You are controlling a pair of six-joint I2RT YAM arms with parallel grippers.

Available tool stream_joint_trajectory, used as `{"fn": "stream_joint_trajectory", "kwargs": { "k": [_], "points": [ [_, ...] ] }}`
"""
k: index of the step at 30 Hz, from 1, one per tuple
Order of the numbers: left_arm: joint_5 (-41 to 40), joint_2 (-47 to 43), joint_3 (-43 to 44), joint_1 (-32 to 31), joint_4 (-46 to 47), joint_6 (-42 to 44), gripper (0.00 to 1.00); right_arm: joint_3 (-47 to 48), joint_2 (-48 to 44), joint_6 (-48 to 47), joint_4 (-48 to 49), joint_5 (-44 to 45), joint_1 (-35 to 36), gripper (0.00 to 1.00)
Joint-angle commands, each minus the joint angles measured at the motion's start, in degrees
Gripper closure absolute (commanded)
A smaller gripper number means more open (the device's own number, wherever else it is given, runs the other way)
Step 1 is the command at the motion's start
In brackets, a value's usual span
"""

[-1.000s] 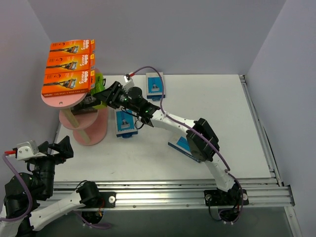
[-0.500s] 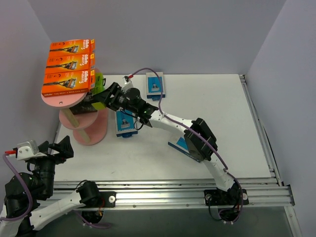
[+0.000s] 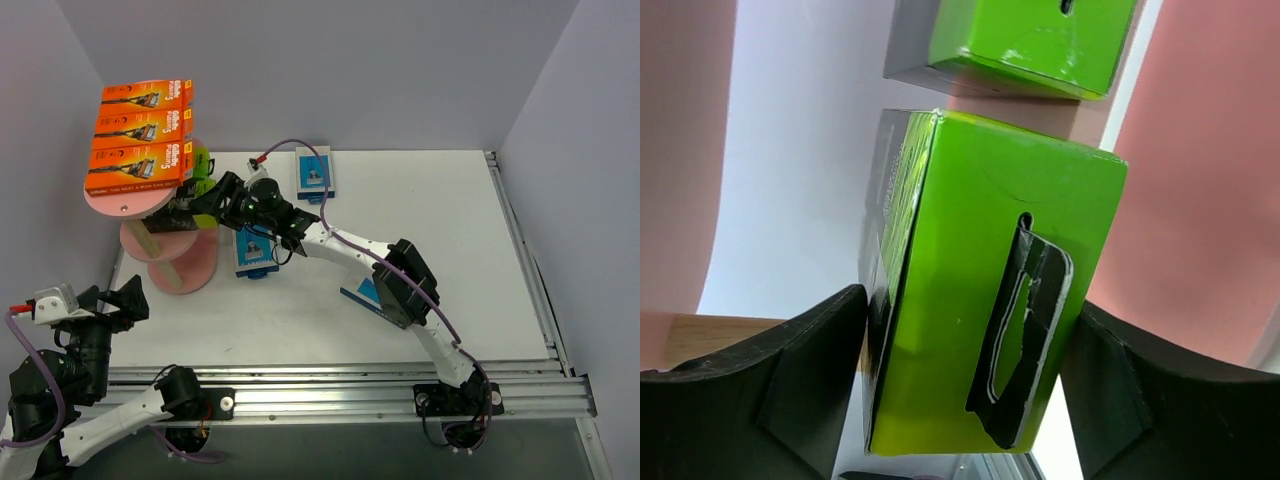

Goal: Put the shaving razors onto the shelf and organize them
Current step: Place the shaving razor onto shelf

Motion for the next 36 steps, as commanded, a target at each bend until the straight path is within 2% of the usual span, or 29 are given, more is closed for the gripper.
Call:
{"fn": "stream_joint_trajectory", "kwargs": {
  "k": [1,13,23,36],
  "points": [
    [0.8,-0.7,0.2,-1.1,1.3,1.0,0.06,3.2,-1.7,-1.5,0.9,0.2,-0.2,0.31],
    [1.0,-0.7,0.2,-1.2,1.3,1.1,0.06,3.8,-1.9,-2.7,-1.4,0.2,-0.5,0.22],
    [1.0,-0.8,0.2,-1.4,1.2,1.1,0.06,2.8,-3.4,-3.6,-3.3,0.7,-1.1,0.07],
    [0.9,-2.2,0.2,-1.6,1.2,1.1,0.06,-3.4,-8.2,-4.6,-2.7,0.8,-2.2,0.05]
  ]
}}
